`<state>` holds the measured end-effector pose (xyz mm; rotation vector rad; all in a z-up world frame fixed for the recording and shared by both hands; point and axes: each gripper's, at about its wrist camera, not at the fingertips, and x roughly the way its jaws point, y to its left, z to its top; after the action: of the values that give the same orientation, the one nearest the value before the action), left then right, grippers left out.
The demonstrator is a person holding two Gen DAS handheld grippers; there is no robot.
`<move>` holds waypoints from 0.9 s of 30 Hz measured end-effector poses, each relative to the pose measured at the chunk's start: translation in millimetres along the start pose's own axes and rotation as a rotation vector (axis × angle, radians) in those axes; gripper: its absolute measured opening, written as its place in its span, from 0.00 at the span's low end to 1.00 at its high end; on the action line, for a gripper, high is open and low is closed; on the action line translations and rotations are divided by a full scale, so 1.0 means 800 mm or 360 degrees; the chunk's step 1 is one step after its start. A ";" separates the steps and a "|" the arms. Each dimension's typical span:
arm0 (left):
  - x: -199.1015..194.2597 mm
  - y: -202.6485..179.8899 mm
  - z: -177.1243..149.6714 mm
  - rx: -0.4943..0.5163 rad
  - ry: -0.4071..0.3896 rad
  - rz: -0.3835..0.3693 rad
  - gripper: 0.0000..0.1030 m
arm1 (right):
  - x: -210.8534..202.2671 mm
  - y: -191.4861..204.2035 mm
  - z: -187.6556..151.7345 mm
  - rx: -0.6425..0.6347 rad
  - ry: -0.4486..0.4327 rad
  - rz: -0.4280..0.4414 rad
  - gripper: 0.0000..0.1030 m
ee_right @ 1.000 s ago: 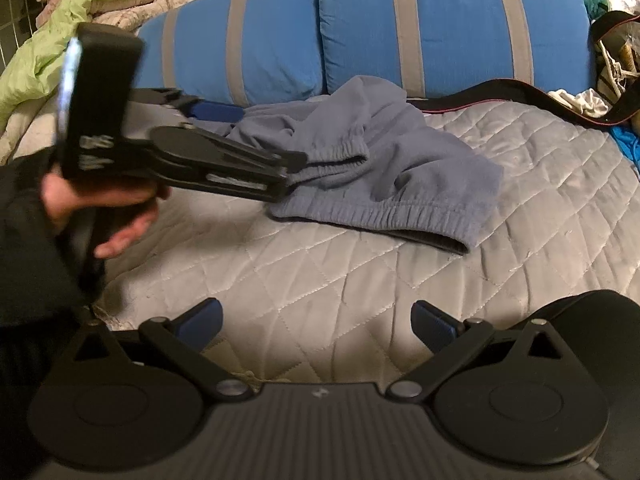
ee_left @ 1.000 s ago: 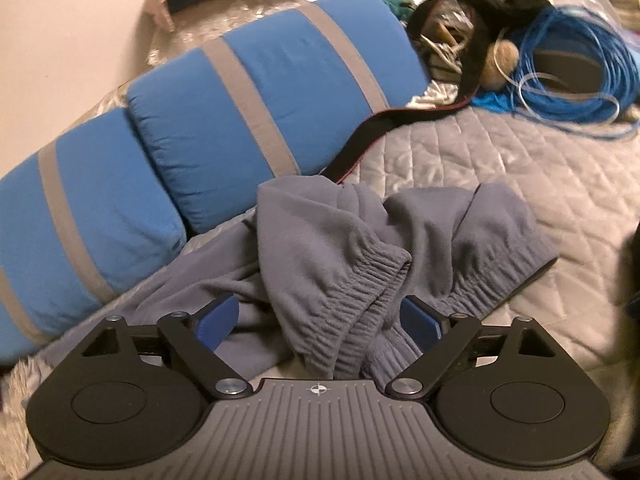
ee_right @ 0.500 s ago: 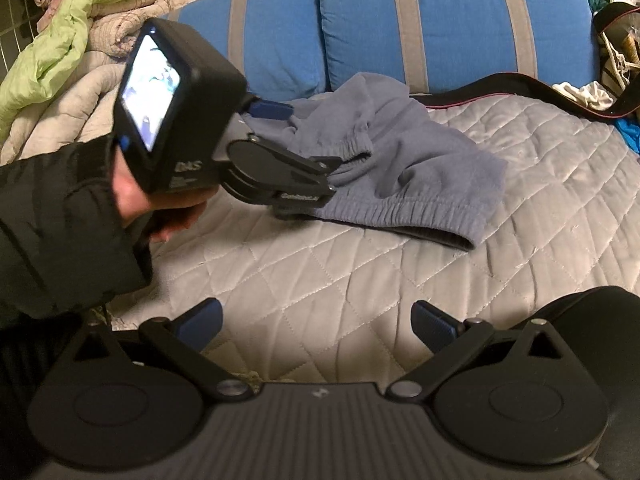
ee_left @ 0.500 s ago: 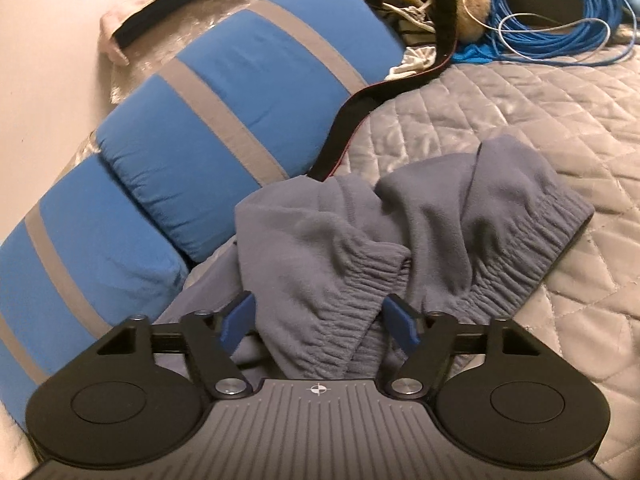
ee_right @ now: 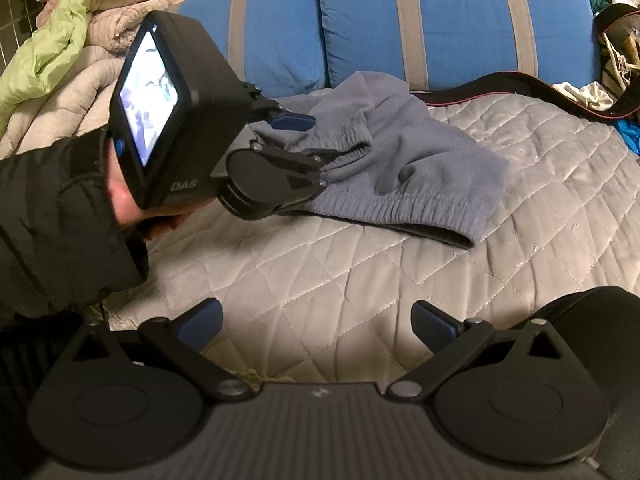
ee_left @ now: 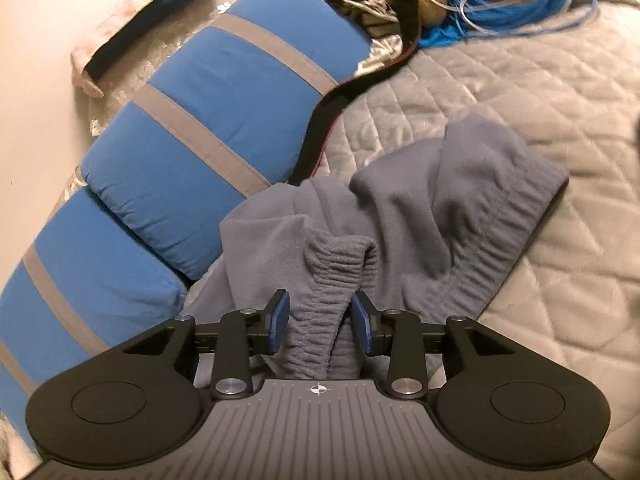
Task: Fold clothes
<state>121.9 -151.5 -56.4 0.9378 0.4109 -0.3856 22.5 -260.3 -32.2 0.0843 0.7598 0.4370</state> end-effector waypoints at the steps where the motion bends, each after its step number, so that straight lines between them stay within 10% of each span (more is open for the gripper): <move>1: 0.002 -0.001 -0.001 0.0015 0.0016 0.0014 0.32 | 0.000 0.000 0.000 0.0000 0.0000 0.0000 1.00; 5: 0.002 0.009 -0.005 -0.0029 0.0043 0.0062 0.10 | 0.000 0.000 -0.001 -0.0003 0.0000 -0.0004 1.00; 15: -0.032 0.101 -0.051 -0.0852 0.0095 0.0120 0.07 | 0.001 0.000 -0.001 -0.0016 0.0003 -0.0017 1.00; 23: -0.017 0.156 -0.122 -0.1512 0.0281 -0.0171 0.12 | 0.002 0.002 -0.001 -0.0030 0.0009 -0.0033 1.00; 27: -0.019 0.173 -0.148 -0.1734 0.0294 -0.0233 0.33 | 0.003 0.002 -0.001 -0.0034 0.0014 -0.0041 1.00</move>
<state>156.5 23.3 -15.3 -0.1243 0.7515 -0.1537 23.1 -257.8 -34.2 0.0526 0.7637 0.4214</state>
